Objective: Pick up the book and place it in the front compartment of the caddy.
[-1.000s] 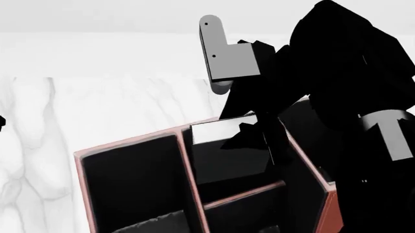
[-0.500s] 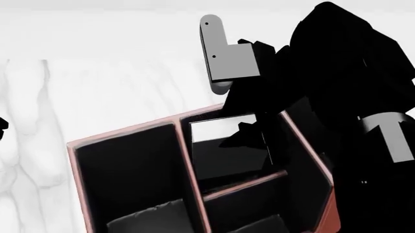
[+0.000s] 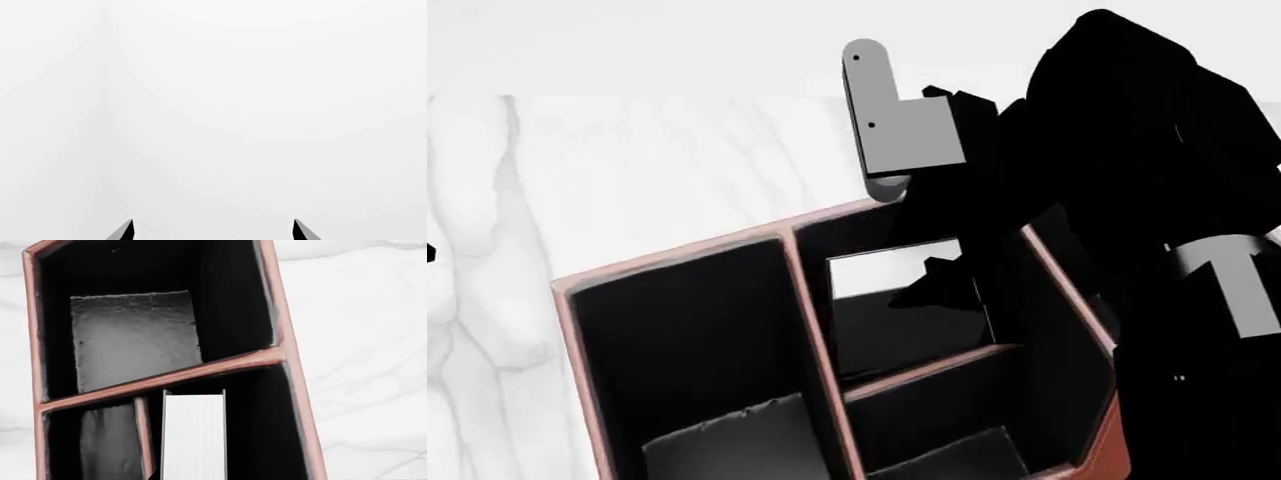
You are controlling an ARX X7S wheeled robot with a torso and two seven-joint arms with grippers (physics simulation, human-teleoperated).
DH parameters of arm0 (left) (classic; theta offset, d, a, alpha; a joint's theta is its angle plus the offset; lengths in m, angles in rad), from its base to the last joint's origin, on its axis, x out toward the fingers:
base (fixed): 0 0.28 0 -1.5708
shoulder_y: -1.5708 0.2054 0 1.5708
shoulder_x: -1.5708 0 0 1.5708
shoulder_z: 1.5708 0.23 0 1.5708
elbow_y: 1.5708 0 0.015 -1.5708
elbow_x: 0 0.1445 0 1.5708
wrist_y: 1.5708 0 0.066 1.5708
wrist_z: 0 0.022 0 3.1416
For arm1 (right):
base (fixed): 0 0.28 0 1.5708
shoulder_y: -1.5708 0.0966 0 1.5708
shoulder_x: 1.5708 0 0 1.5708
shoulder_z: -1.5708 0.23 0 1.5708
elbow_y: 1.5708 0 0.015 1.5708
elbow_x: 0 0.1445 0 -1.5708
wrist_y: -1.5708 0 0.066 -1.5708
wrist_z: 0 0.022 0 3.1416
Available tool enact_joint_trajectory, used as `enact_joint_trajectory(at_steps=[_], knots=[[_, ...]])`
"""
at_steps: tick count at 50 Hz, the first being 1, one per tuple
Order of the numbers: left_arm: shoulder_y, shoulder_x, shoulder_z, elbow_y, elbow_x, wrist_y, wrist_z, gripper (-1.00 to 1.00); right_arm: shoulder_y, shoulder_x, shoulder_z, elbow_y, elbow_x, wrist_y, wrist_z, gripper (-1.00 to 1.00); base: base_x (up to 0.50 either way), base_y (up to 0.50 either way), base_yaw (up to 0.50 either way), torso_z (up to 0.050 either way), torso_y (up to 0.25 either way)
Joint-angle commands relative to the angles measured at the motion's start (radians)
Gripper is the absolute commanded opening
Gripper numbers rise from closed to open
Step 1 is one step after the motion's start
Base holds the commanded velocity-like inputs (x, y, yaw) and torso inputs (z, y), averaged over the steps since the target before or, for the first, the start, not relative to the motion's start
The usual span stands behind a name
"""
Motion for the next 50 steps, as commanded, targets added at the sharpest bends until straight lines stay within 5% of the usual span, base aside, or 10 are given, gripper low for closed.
enact_joint_trajectory(at_steps=[1,33,34,50], knots=[[-0.001,0.02,-0.022,-0.004,0.026,0.006,0.017,1.0,0.001,-0.02,0.067,-0.001,-0.041,-0.015,-0.014,-1.0,0.0,0.0,0.0,0.0,0.0],[0.0,0.017,-0.018,-0.006,0.032,0.012,0.001,1.0,-0.009,-0.016,0.058,-0.001,-0.035,-0.011,-0.027,-1.0,0.0,0.0,0.0,0.0,-0.042],[0.0,0.017,-0.018,-0.006,0.032,0.011,0.0,1.0,-0.01,-0.016,0.06,-0.001,-0.032,-0.009,-0.033,1.0,0.0,0.0,0.0,0.0,0.0],[-0.006,0.014,-0.019,-0.005,0.027,0.008,-0.005,1.0,-0.014,-0.013,0.043,-0.001,-0.028,-0.01,-0.035,1.0,0.0,0.0,0.0,0.0,0.0]])
